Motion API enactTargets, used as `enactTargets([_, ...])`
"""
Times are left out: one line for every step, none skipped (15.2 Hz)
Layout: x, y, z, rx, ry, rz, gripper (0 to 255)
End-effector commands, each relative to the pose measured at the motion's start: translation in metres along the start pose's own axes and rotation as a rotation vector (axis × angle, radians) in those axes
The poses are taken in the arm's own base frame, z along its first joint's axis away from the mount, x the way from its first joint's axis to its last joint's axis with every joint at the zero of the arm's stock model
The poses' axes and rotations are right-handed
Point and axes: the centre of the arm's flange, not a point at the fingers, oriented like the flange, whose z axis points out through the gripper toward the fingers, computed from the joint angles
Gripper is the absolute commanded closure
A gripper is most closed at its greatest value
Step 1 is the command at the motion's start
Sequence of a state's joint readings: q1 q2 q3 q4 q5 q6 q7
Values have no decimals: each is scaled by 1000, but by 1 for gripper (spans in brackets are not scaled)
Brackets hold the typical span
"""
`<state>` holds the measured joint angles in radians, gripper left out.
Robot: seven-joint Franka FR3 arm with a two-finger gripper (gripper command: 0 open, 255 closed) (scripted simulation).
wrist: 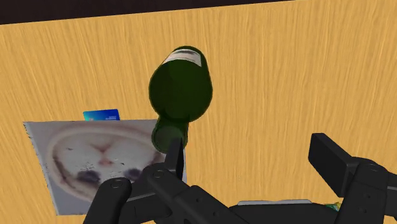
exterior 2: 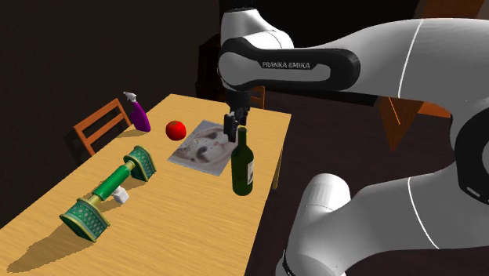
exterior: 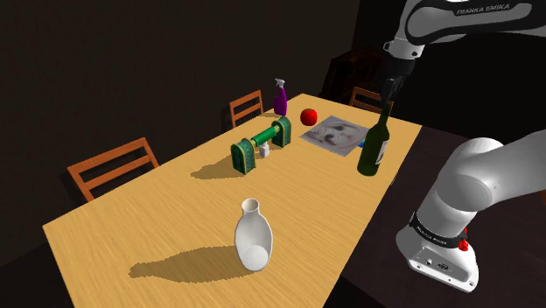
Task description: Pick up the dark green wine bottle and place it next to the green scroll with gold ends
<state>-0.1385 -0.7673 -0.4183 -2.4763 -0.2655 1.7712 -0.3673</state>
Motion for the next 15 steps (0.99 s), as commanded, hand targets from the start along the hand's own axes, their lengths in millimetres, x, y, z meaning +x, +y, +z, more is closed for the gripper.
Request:
enactTargets([-3,25,8,-7,21,3,0])
enactTargets([-4,37,12,-10,30,5,0])
enactTargets([-6,49,16,-12,40,7,0])
enactTargets([-7,55,18,-13,44,8,0])
enactTargets([-6,55,23,-13,44,8,0])
enactTargets([-6,55,29,-13,44,8,0])
enactTargets([-6,55,34,-13,44,8,0])
enactTargets([-6,55,39,-13,44,8,0])
enactTargets([-5,55,44,-13,44,8,0])
enactTargets([-5,55,50,-13,44,8,0])
enactTargets([-5,55,58,-13,44,8,0])
enactTargets([-5,55,58,-13,44,8,0])
enactTargets([-5,55,58,-13,44,8,0])
enactTargets([-5,55,58,-13,44,8,0])
enactTargets([-5,55,58,-13,44,8,0])
